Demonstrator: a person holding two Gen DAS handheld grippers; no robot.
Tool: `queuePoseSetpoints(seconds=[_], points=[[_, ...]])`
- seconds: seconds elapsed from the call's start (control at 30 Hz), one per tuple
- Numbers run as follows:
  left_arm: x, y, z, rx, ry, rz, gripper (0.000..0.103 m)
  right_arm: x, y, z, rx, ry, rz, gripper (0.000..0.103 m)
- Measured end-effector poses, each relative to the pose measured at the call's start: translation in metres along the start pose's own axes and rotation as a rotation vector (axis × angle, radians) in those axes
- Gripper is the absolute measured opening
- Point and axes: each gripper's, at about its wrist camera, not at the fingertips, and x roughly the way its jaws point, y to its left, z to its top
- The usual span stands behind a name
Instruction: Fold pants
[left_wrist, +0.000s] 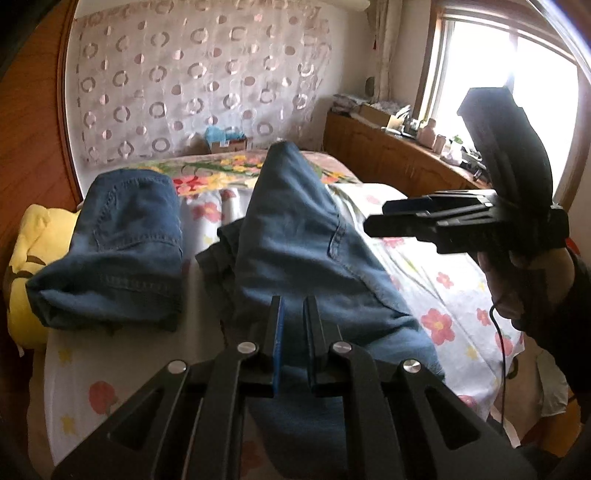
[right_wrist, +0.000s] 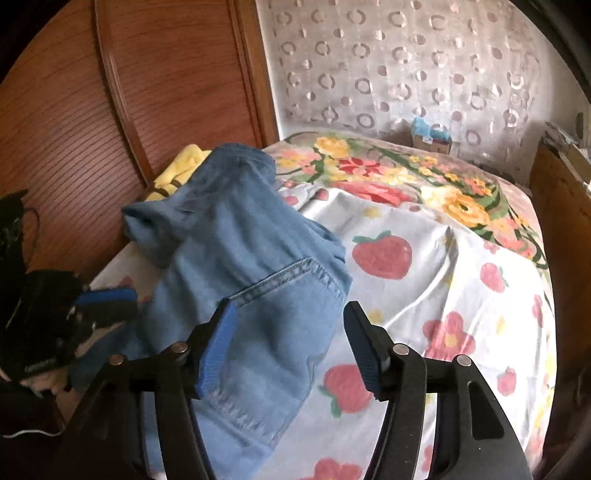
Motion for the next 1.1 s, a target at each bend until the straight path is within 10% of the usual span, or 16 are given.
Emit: queuePoseSetpoints(seconds=[0.7,1.1], points=[[0.033,0.007,-0.034,-0.041,0.113,0.028,0.01,0.077,-0.021,0.017,0.04,0.085,0.012,0.075],[0.037,0.026,-0.05,-0.132,0.112,0.037,0.041,0.081,-0.02,-0.018,0.085,0.204,0.187,0.083]])
